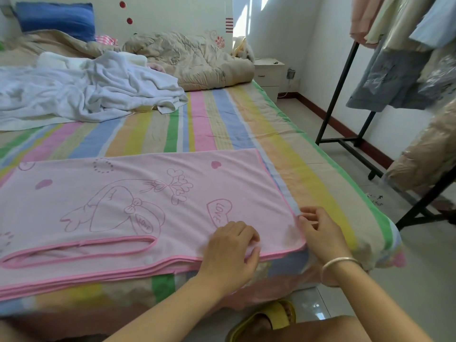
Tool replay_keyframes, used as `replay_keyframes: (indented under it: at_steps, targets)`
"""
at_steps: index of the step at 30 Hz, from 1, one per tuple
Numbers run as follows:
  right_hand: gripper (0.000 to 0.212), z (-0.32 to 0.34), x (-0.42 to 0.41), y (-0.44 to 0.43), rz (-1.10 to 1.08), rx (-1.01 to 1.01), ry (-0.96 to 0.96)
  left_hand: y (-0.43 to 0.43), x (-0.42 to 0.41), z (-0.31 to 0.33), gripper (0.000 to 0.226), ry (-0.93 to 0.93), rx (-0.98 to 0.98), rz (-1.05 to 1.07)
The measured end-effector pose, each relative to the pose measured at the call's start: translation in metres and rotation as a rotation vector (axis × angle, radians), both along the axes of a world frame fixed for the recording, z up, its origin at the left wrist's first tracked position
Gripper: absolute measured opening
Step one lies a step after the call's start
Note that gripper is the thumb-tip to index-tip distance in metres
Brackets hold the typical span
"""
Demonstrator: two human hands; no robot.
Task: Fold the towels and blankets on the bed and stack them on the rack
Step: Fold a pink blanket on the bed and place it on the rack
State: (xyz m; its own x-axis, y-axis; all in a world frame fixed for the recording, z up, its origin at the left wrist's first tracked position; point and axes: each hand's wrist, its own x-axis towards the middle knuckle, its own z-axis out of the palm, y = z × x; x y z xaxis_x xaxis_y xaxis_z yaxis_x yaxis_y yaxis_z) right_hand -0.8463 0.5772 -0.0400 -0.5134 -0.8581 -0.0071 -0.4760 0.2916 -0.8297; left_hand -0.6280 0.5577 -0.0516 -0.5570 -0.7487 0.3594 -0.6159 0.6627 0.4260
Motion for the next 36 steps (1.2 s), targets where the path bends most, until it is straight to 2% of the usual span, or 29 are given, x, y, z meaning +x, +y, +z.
replay_keyframes:
  at_steps: [2, 4, 7, 10, 12, 17, 22, 24, 27, 32, 36]
  targets:
    - [0.020, 0.005, 0.003, -0.020, 0.014, 0.063, 0.009, 0.002, -0.017, 0.002, 0.020, -0.003, -0.017, -0.003]
    - [0.020, 0.008, 0.004, -0.042, 0.011, 0.112, -0.044, 0.001, -0.037, 0.003, 0.028, -0.090, -0.042, -0.015]
    - [0.021, 0.016, 0.001, -0.072, 0.037, 0.161, -0.305, -0.003, -0.063, 0.005, 0.042, -0.324, -0.089, 0.019]
    - [0.022, 0.034, -0.002, -0.087, 0.120, 0.303, -0.536, -0.006, -0.076, 0.005, 0.041, -0.350, -0.094, 0.054]
    - [0.025, 0.037, -0.008, -0.100, 0.150, 0.381, -0.603, -0.011, -0.077, 0.003, 0.030, -0.275, -0.090, 0.066]
    - [0.036, 0.036, -0.011, -0.137, 0.163, 0.323, -0.676, -0.023, -0.067, 0.016, 0.009, -0.059, 0.096, 0.152]
    - [0.039, 0.037, 0.000, -0.183, 0.155, 0.238, -0.682, -0.046, -0.040, 0.018, 0.023, 0.437, 0.335, 0.412]
    - [0.040, 0.037, 0.008, -0.199, 0.170, 0.224, -0.641, -0.052, -0.020, 0.018, 0.025, 0.547, 0.399, 0.506]
    - [0.046, 0.045, 0.026, -0.217, 0.192, 0.223, -0.604, -0.055, 0.011, 0.021, 0.021, 0.591, 0.475, 0.568]
    - [0.051, 0.066, 0.079, -0.240, 0.284, 0.160, -0.677, -0.048, 0.066, 0.033, 0.012, 0.658, 0.500, 0.638]
    - [0.047, 0.081, 0.152, -0.253, 0.344, 0.093, -0.471, -0.038, 0.114, 0.043, 0.011, 0.721, 0.401, 0.743]
